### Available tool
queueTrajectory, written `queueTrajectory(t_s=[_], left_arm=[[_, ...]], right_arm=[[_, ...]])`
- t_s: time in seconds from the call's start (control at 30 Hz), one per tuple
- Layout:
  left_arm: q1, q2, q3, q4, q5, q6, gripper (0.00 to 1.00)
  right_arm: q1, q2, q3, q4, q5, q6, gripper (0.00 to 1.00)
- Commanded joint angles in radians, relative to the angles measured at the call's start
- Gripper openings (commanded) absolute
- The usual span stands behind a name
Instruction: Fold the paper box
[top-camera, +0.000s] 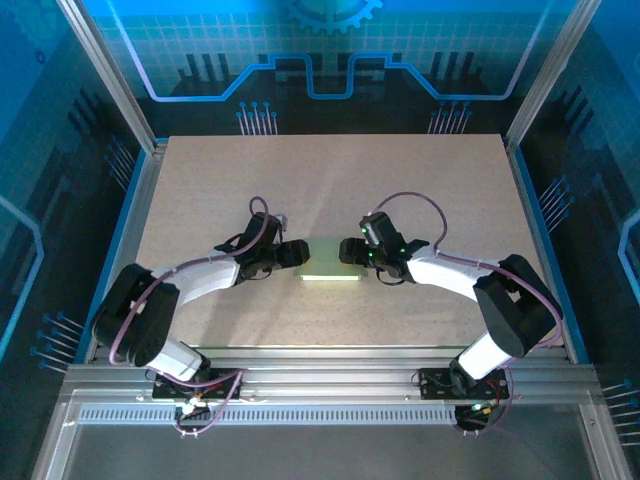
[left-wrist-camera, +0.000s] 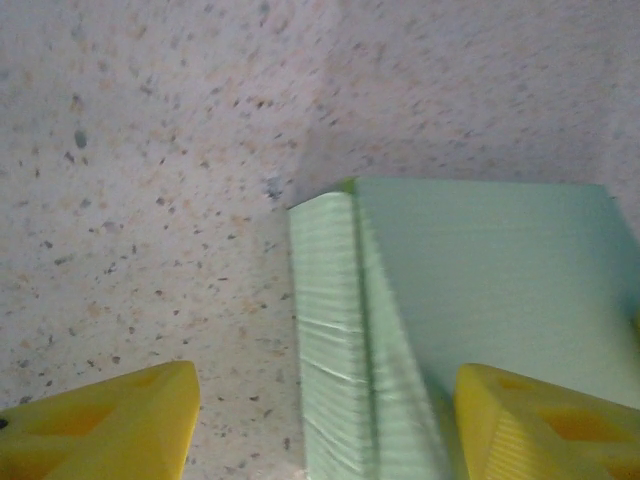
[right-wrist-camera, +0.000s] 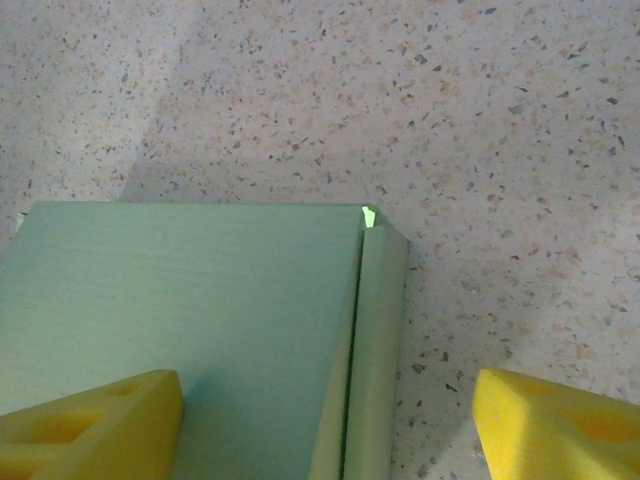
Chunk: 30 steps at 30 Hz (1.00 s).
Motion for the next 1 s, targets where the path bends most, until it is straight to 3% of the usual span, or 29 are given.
queueTrajectory(t_s=[0.0, 0.3, 0.5, 0.97], left_arm=[[0.008, 0.036, 0.008, 0.05, 0.067, -0.023, 0.65], [0.008, 0.133, -0.042, 0.135, 0.097, -0.054, 0.54], [0.01, 0.143, -0.054, 0.148, 0.11, -0.057, 0.51], [0.1, 0.191, -0.214, 0.454, 0.302, -0.158, 0.47]], right_arm=[[-0.018, 0.024, -0.026, 0.003, 0.0, 0.002, 0.77], [-0.018, 0.103, -0.025, 0.028, -0.012, -0.005, 0.73], [-0.025, 0.076, -0.031, 0.048, -0.033, -0.014, 0.73], [-0.178, 0.031, -0.162, 0.409, -0.434, 0.178, 0.83]])
